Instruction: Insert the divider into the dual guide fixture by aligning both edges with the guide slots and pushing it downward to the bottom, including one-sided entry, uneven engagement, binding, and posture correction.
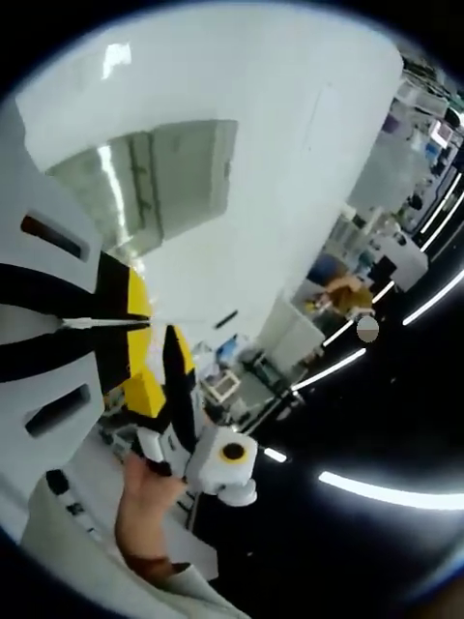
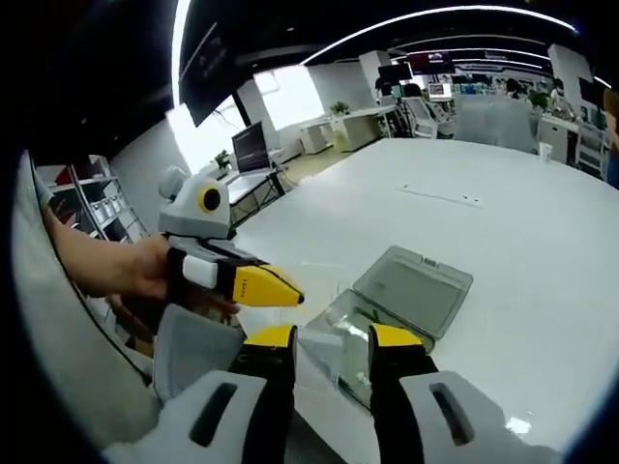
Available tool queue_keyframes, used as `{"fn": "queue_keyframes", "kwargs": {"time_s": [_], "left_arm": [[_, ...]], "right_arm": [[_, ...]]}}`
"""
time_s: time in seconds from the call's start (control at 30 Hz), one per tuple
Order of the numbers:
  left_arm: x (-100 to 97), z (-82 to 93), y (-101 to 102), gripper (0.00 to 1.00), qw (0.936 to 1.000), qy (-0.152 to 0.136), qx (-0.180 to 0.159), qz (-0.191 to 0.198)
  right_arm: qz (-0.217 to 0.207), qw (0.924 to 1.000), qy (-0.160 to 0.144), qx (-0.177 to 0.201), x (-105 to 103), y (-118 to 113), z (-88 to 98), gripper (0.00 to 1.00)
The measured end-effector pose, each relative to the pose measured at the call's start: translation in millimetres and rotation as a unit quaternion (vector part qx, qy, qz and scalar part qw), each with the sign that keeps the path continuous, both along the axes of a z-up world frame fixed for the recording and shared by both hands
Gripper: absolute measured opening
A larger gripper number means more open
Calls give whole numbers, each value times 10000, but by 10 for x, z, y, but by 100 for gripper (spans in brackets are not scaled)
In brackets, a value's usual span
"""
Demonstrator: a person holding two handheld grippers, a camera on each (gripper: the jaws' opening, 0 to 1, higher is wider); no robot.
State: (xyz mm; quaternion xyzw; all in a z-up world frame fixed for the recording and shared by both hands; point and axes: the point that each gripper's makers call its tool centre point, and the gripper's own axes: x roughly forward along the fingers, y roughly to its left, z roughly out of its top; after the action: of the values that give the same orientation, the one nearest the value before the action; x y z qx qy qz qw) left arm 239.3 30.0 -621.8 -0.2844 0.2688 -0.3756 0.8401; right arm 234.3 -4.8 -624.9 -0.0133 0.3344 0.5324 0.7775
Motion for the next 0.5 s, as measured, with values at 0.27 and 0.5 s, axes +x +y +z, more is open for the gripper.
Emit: {"fn": "queue_keyframes", "kwargs": {"time_s": [0.27, 0.5], "left_arm": [[-38, 106, -25, 0, 9993, -174, -65, -334], [-78, 225, -73, 0, 9970, -381, -131, -663]], "right_arm": [[613, 9978, 80, 222, -48, -22, 67, 22], [1166, 9912, 305, 545, -154, -16, 122, 21]]}}
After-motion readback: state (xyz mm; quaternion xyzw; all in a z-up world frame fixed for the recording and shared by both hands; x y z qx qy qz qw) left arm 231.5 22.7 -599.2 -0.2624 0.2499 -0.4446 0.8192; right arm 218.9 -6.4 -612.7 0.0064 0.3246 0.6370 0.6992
